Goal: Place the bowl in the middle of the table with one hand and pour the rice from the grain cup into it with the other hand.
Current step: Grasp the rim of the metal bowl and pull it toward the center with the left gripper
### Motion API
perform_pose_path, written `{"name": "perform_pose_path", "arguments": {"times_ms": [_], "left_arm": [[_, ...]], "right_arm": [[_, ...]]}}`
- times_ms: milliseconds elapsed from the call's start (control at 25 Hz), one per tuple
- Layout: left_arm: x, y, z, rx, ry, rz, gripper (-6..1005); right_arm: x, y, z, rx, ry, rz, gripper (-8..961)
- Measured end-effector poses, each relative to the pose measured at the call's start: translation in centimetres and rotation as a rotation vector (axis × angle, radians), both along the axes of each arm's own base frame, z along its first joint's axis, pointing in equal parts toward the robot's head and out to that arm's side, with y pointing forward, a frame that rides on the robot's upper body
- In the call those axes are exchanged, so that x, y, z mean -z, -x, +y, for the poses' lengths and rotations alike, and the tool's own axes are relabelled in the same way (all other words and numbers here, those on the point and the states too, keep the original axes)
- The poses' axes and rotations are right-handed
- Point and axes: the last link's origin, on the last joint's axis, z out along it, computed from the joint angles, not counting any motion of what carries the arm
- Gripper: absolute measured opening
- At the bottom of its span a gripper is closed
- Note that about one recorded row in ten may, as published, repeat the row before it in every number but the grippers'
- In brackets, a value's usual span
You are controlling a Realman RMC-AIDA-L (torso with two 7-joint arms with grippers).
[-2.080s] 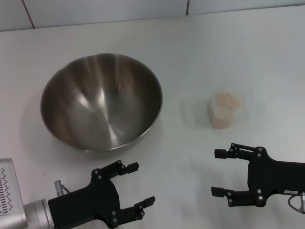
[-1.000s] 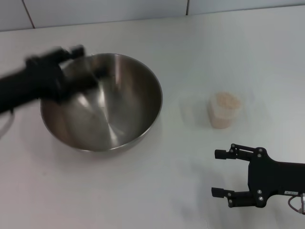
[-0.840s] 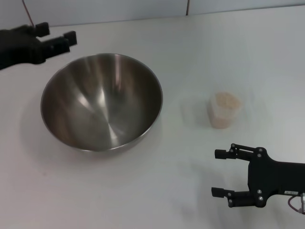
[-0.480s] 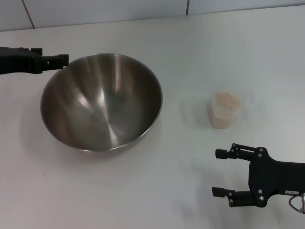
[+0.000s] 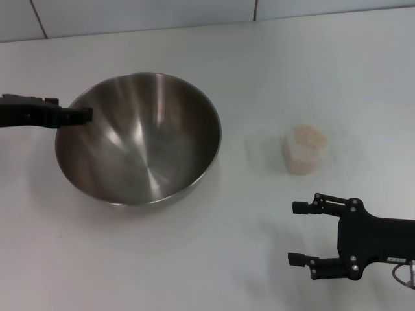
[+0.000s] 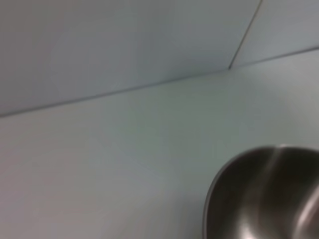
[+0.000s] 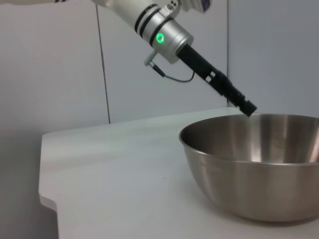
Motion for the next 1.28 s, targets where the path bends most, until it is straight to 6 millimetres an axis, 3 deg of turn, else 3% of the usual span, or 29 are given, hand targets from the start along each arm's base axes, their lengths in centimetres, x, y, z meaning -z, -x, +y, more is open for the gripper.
{"name": "perform_pose_path", "arguments": {"times_ms": [400,800,1040,1280], "left_arm": [[1.4,0.8,0.3,-0.023,0.05,0.017,638],[1.1,0.6,0.5,-0.017,0.037,-0.002,603],[1.2,0.5,0.5,-0.012,0.049,0.002,404],[1.3,0.0,0.5,0.001,0.069,-0.003,116]], "right_arm": [[0.1,0.0,-0.1,0.002,0.0,0.001,823],[0.1,-0.1,-0.1,0.004,0.0,-0.002,824],[0.1,-0.1,0.0,0.006,-0.001,-0.006,824],[0.1,-0.1,0.0,0.005,-0.002,-0.007,823]]}}
